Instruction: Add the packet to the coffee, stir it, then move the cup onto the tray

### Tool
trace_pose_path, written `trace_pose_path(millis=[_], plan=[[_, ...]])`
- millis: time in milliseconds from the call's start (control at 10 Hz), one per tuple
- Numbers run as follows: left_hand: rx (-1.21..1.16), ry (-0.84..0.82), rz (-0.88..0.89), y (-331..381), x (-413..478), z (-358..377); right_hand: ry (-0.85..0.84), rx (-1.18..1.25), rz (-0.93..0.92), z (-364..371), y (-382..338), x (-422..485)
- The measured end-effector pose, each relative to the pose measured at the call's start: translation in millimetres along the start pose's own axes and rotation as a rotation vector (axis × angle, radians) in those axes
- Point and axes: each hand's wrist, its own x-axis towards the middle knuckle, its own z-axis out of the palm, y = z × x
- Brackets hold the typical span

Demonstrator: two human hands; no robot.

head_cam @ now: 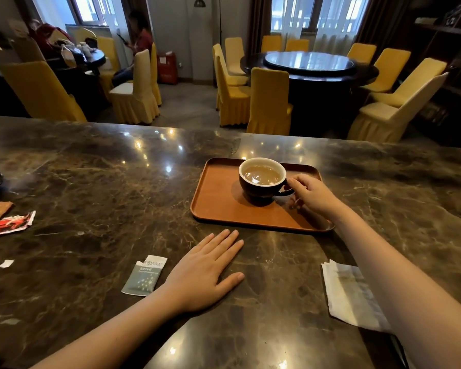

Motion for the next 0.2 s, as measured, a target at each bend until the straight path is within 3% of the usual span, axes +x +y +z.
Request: trace_pose_path(millis=[200], plan=[[-0.054,-0.067,-0.016,1,0,-5,0.215,-0.085,0.025,-15,-5,-25]])
